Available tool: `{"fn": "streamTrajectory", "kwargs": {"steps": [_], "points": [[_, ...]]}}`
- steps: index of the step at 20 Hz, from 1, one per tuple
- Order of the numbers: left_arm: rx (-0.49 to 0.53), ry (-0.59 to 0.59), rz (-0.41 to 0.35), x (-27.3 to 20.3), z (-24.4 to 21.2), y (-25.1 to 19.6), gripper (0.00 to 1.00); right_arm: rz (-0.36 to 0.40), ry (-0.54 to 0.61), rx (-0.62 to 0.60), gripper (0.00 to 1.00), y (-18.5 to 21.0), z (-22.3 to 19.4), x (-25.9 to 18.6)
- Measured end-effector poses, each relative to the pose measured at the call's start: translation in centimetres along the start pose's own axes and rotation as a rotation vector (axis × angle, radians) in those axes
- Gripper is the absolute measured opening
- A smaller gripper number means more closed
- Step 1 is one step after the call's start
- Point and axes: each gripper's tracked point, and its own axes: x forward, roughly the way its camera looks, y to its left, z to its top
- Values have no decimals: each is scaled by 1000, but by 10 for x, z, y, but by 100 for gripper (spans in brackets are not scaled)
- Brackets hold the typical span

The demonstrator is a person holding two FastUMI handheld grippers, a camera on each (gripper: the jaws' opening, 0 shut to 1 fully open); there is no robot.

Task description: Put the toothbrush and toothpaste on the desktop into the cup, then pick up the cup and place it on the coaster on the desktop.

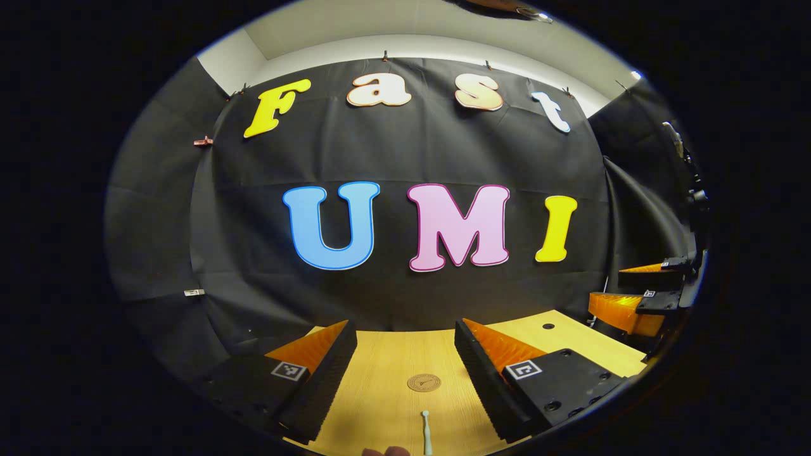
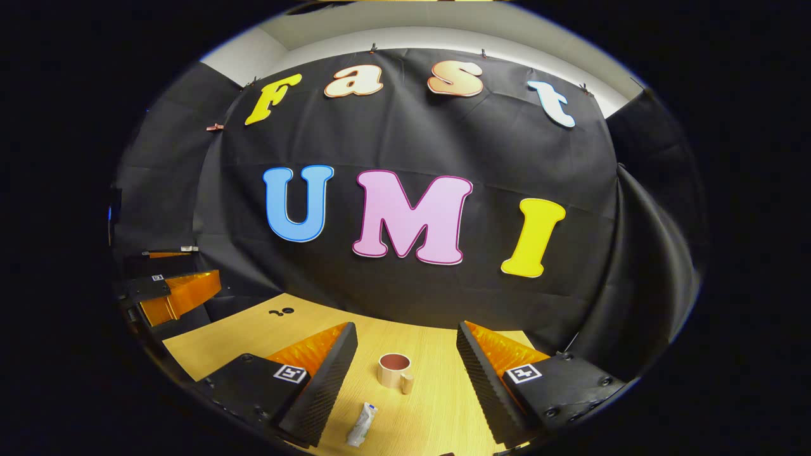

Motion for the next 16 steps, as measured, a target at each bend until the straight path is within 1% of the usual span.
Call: {"fn": "streamTrajectory", "kwargs": {"steps": [1, 3, 7, 10, 12, 15, 16], "points": [[-2, 1, 1, 1, -1, 1, 98, 4, 39, -5, 97, 0, -6, -6], [-3, 6, 2, 2, -3, 3, 98, 14, 40, -19, 97, -1, -6, -1], [-6, 23, 2, 4, -12, 4, 98, 37, 171, 2, 97, 12, -39, 7], [-6, 45, 0, 5, -23, 7, 98, 65, 292, 39, 97, 23, -79, 17], [-1, 64, -5, 7, -32, 7, 98, 96, 383, 102, 97, 34, -109, 23], [10, 95, -8, 8, -49, 13, 98, 105, 538, 203, 98, 45, -163, 33], [10, 106, -8, 9, -53, 14, 98, 102, 576, 218, 98, 47, -177, 36]]}}
